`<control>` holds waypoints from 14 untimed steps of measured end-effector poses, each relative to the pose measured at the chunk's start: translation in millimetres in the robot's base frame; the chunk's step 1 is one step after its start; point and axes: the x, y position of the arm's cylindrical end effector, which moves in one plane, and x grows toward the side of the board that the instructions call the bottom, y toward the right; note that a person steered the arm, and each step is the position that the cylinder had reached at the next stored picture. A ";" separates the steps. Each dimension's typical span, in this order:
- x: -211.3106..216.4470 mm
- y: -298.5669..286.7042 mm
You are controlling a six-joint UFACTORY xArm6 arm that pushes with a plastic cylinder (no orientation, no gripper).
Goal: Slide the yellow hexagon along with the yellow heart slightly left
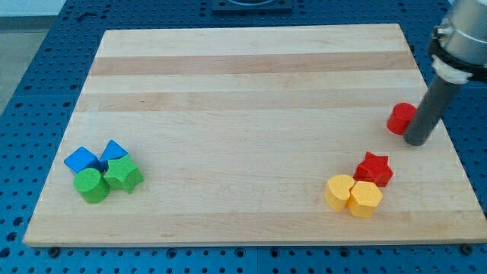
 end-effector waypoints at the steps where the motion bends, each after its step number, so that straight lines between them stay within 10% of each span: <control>1: -18.4 -0.3; 2: -33.4 7.6; 6: 145.7 -35.4; 14: 96.0 -145.0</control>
